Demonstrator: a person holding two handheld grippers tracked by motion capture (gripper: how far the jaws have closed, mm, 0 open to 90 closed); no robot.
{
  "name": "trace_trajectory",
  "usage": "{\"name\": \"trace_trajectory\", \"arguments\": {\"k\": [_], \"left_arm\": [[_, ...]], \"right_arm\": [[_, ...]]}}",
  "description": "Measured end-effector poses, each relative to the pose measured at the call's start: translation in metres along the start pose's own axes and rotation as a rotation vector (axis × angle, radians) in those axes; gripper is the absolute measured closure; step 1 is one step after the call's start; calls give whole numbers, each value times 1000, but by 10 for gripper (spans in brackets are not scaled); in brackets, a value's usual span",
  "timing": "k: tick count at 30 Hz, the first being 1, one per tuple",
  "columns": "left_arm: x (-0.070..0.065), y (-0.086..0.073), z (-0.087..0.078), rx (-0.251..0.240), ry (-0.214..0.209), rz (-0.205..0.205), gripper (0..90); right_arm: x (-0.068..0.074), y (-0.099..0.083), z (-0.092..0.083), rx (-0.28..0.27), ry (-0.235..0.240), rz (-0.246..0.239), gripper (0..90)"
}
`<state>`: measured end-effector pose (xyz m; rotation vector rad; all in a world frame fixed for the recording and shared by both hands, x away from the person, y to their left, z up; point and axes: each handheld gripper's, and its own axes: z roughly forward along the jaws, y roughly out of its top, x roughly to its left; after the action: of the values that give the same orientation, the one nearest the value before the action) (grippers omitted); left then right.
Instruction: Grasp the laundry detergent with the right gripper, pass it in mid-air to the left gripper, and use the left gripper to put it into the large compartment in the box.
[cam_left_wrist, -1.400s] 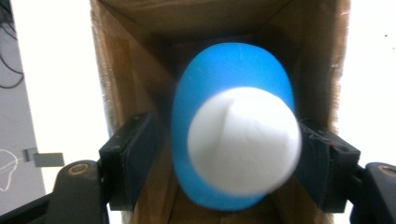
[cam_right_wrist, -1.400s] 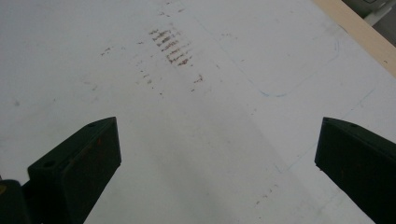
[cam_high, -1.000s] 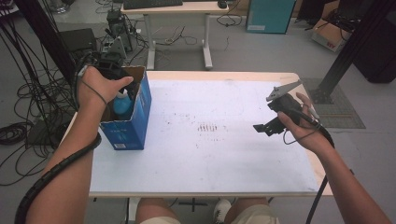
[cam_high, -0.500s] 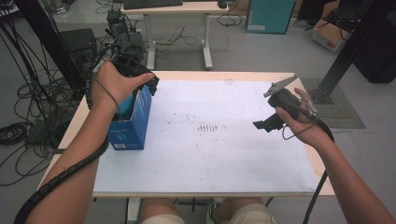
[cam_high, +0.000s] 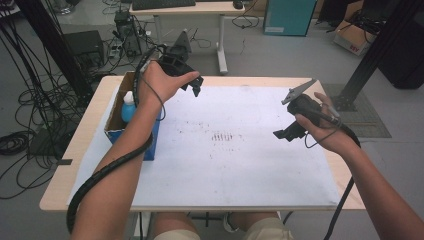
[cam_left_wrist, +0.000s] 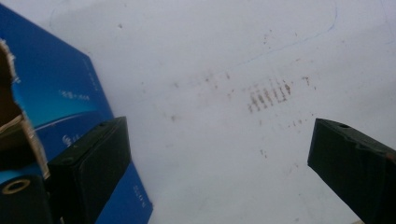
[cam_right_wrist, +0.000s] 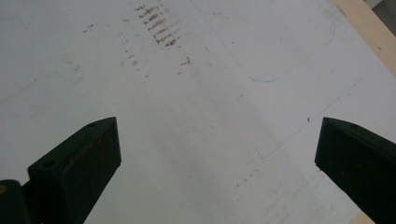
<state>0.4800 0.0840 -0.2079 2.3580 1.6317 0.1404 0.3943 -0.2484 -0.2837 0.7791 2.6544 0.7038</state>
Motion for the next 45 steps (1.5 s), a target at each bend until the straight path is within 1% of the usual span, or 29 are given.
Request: {"name": "trace_trajectory", "arguments": {"k": [2, 3, 4, 6, 7, 8, 9, 10, 11, 12, 14, 15, 16, 17, 19, 20, 24, 27, 28, 29, 33, 34, 35, 37, 39, 45], "left_arm": [[-3, 5, 4, -6, -4, 3, 65], [-5, 7, 6, -6, -7, 5, 64], [-7, 10, 8, -7, -11, 4, 64], [-12, 15, 12, -11, -1, 12, 63], [-14, 17, 13, -13, 4, 17, 63], [-16, 18, 14, -17, 4, 22, 63], [-17, 20, 15, -19, 2, 24, 63], [-19, 22, 15, -21, 1, 27, 62], [-20, 23, 16, -16, 4, 31, 62], [-21, 23, 16, -18, 5, 30, 62], [-23, 25, 16, -16, 11, 37, 62], [-24, 26, 16, -23, 7, 32, 61], [-24, 26, 16, -24, 7, 36, 61], [-25, 27, 15, -16, 4, 38, 61], [-26, 28, 16, -24, 5, 37, 60], [-26, 28, 16, -20, 3, 39, 60], [-27, 30, 18, -19, 2, 41, 60], [-29, 32, 19, -17, 4, 44, 60], [-30, 32, 20, -15, 3, 46, 60], [-31, 33, 20, -15, 4, 48, 60], [-32, 33, 22, -12, 5, 49, 60], [-33, 32, 22, -13, 5, 49, 60], [-33, 32, 22, -12, 5, 49, 60], [-33, 32, 22, -15, 5, 48, 60], [-33, 31, 22, -20, 5, 53, 60], [-34, 27, 23, -16, 7, 55, 59]], "right_arm": [[1, 0, 0, -14, 4, -2, 0], [2, 0, -1, 2, 8, -8, 0], [2, 0, -1, 2, 6, -9, 0], [2, -1, 0, 8, 3, -18, 0], [2, -1, -1, 13, 2, -12, 0], [2, -2, 0, 4, -1, -10, 0], [1, -2, -1, 19, -3, -8, 0], [1, -3, 0, 18, -2, -8, 0], [1, -2, 0, 26, -1, -10, 0], [2, -2, 1, 12, -2, 0, 0], [2, -1, 1, 23, 2, -6, 0], [2, 0, 2, 11, 10, -5, 0], [2, 0, 3, -5, 25, -4, 0], [3, 1, 4, -10, 27, -6, 0], [4, 2, 4, -8, 25, -18, 0], [4, 3, 2, 18, 12, -24, 0], [4, 3, 2, 15, 11, -32, 0], [3, 2, 1, 18, 8, -28, 0], [2, 2, 2, 10, 9, -27, 0], [2, 1, 2, 12, 7, -21, 0], [3, 0, 2, 19, 11, -22, 0], [3, 0, 3, 7, 13, -19, 0], [3, -1, 4, -17, 25, -17, 0], [3, 0, 1, 18, 8, -24, 0], [3, 0, 0, 17, 9, -24, 0], [5, 0, 1, 15, 11, -31, 0]]}}
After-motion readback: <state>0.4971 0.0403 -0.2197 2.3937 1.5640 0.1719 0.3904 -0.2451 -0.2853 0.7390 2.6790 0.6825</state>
